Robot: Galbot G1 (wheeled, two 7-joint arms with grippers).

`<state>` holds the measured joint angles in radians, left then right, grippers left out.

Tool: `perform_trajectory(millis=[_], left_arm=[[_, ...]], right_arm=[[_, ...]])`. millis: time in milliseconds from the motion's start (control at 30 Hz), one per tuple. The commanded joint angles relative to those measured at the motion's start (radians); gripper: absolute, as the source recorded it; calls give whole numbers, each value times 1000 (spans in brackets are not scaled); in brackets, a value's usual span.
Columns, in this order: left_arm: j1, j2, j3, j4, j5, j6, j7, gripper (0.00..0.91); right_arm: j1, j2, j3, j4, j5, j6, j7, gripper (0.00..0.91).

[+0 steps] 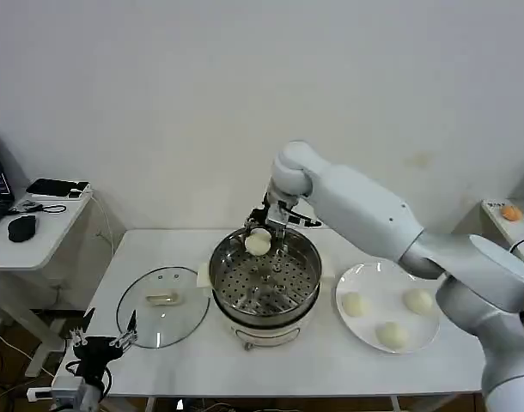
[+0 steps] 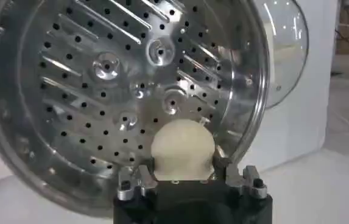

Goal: Take steamed baozi put them in steamer then cover it.

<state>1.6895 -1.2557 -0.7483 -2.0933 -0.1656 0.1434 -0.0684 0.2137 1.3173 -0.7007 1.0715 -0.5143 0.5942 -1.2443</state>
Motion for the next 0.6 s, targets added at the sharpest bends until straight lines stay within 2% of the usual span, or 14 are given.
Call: perform_trajectory(millis=[33,233,267,300,400,433,600], left_arm=[[-2,-3,0,8,-2,-1,0,907],[-7,-8,6,16,-1,-1,0,907],[-8,-7,5,18,-1,-2,0,907],[-8,-7,5,19,-1,-2,0,907],[-8,-4,5,24,-2,-3,-1,907],[-8,-4,5,26,-2,-4,-1,907],[-11,-5,5,26,-1,-4,-1,907]], right_arm=[[-15,21,-7,-72,-19,12,21,655],[-33,32,-9,-95,-21,14,24,655],[-35,33,-8,-98,-22,15,25,877],[-35,34,-7,-99,-24,16,25,907],[-37,35,-7,-104,-31,19,46,907],[-37,34,-10,-103,-32,17,69,907],[-33,35,-9,-103,-29,8,87,907]])
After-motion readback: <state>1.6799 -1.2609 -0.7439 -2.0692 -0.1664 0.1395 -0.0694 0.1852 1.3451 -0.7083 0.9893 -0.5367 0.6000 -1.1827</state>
